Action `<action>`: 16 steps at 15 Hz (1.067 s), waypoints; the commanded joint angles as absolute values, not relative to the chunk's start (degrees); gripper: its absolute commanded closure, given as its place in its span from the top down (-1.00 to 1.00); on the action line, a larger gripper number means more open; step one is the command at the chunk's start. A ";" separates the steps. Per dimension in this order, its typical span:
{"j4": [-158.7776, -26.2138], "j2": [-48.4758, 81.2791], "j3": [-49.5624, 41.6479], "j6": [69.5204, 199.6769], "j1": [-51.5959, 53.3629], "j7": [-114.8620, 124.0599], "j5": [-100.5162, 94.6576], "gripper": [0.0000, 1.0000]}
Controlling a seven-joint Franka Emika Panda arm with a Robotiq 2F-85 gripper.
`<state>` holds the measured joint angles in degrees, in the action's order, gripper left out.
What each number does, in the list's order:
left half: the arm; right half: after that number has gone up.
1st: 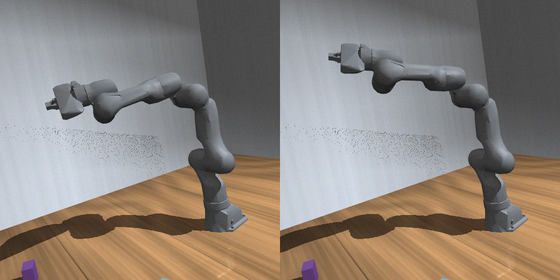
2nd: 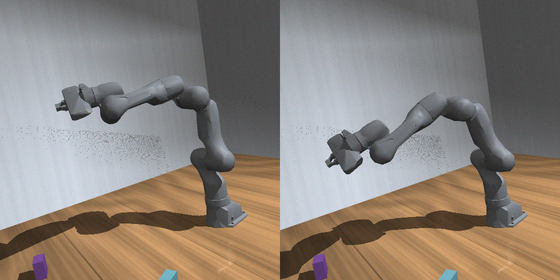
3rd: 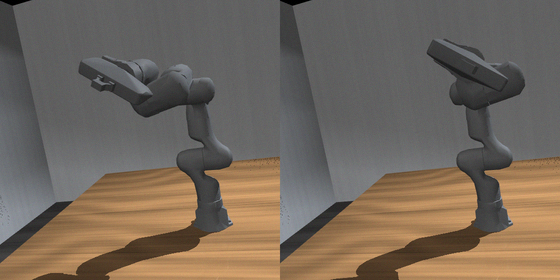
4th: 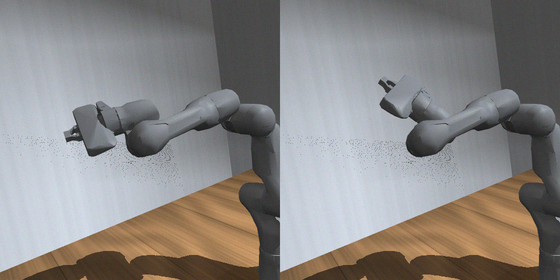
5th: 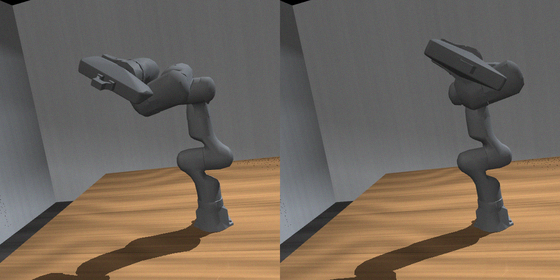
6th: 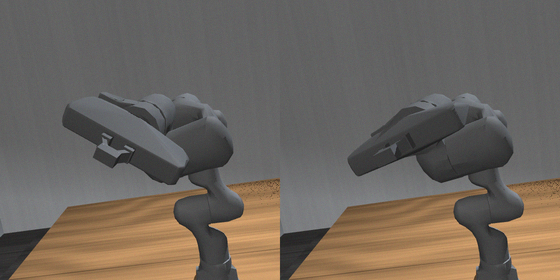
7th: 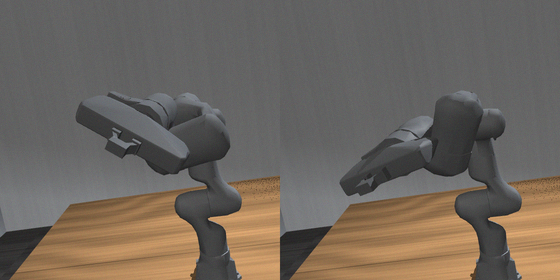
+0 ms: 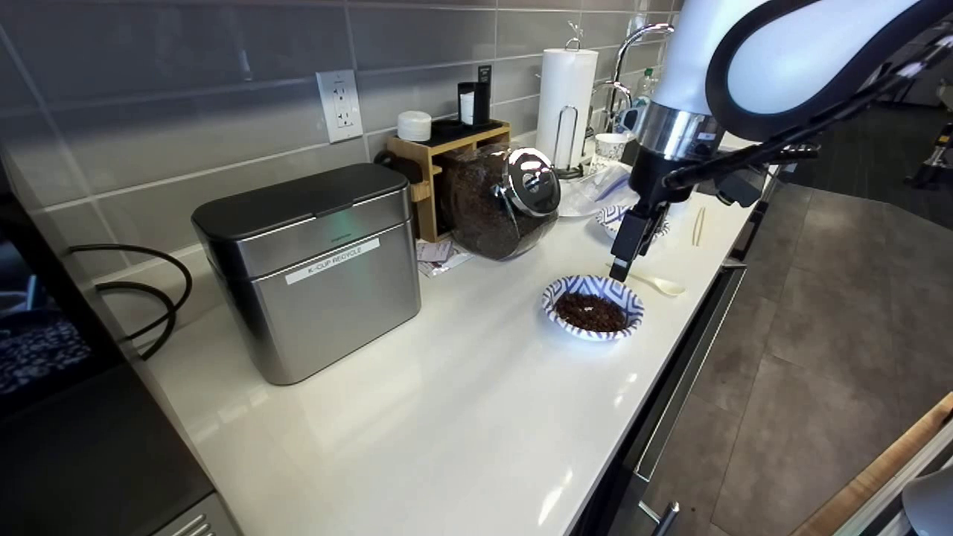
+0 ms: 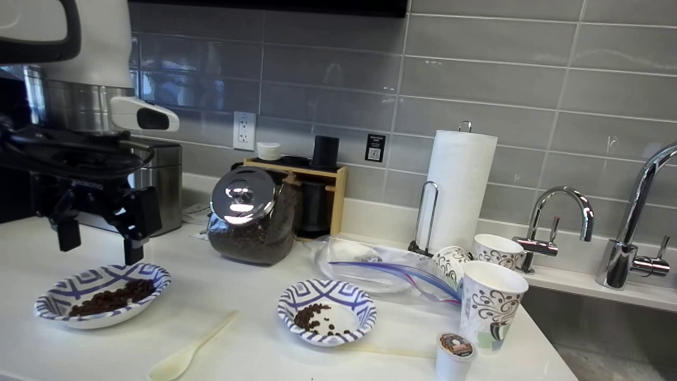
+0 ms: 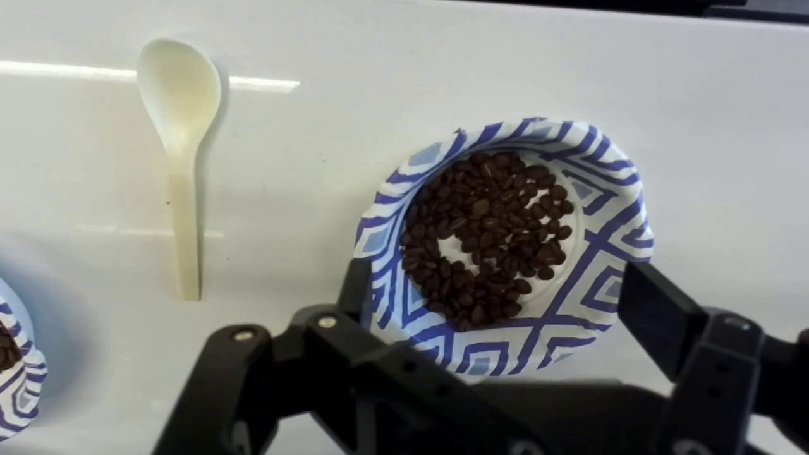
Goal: Place some contents from the bowl on the left onto the white spoon the use the spoon to place the contents into the bowl on the right.
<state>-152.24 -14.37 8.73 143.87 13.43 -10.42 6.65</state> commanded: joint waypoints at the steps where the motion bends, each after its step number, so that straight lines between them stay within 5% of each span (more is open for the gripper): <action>1: -151.59 -10.36 9.45 147.36 13.67 -10.45 4.92 1.00; 16: -149.47 -2.42 10.57 153.02 13.23 -10.41 0.97 1.00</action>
